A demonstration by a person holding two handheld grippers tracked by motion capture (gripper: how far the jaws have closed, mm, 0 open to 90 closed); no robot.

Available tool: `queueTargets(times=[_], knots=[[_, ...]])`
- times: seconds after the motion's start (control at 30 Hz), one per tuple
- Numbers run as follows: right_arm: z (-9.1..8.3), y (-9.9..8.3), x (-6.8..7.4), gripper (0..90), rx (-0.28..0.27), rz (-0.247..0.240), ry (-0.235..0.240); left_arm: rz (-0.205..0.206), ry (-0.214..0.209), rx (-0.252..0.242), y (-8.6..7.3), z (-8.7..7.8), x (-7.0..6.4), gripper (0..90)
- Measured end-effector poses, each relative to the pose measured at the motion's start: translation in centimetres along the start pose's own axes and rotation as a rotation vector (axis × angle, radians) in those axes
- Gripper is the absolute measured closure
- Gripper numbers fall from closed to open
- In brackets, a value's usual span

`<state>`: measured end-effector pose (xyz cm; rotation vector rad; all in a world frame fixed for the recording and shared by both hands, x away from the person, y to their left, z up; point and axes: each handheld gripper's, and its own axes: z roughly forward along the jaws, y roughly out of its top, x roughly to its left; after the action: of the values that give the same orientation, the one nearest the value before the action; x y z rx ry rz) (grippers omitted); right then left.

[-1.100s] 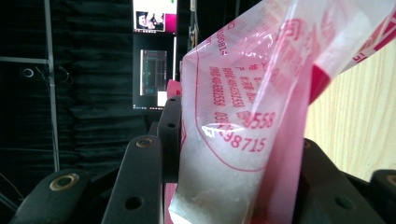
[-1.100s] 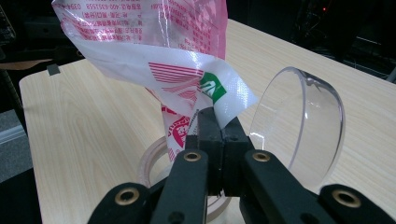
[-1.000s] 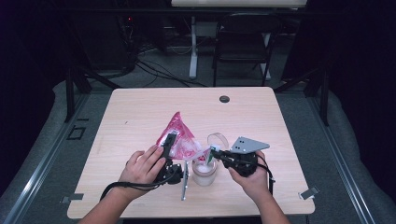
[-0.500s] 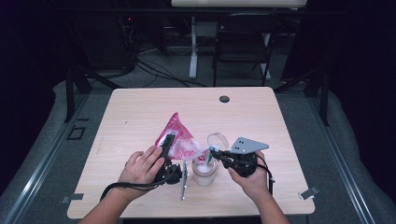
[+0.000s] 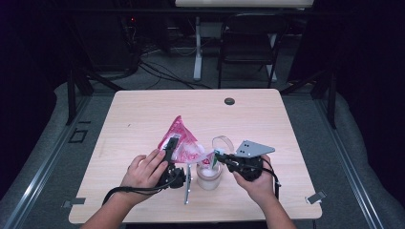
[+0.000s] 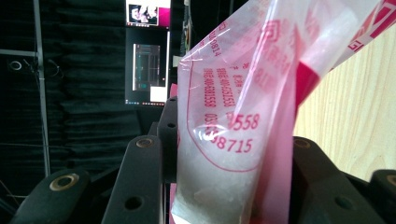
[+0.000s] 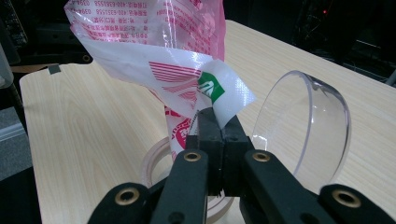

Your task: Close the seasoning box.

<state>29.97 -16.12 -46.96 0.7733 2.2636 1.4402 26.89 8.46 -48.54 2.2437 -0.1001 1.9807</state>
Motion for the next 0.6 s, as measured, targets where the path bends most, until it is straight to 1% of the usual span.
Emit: queueTargets(times=[0.43, 0.47, 0.57, 0.6], knots=[[0.01, -0.03, -0.03, 89.7, -0.003, 0.006, 0.000, 0.007, 0.005, -0.004, 0.10, -0.04, 0.17, 64.5], [0.01, -0.03, -0.03, 89.7, -0.003, 0.006, 0.000, 0.001, 0.000, -0.003, 0.09, -0.03, 0.11, 64.5], [0.02, -0.04, -0.03, 89.7, -0.003, 0.006, 0.001, 0.000, 0.001, -0.005, 0.08, -0.04, 0.12, 64.4], [0.02, -0.04, -0.04, 89.7, -0.003, 0.007, 0.001, -0.001, 0.006, -0.014, 0.05, 0.00, 0.10, 64.4]])
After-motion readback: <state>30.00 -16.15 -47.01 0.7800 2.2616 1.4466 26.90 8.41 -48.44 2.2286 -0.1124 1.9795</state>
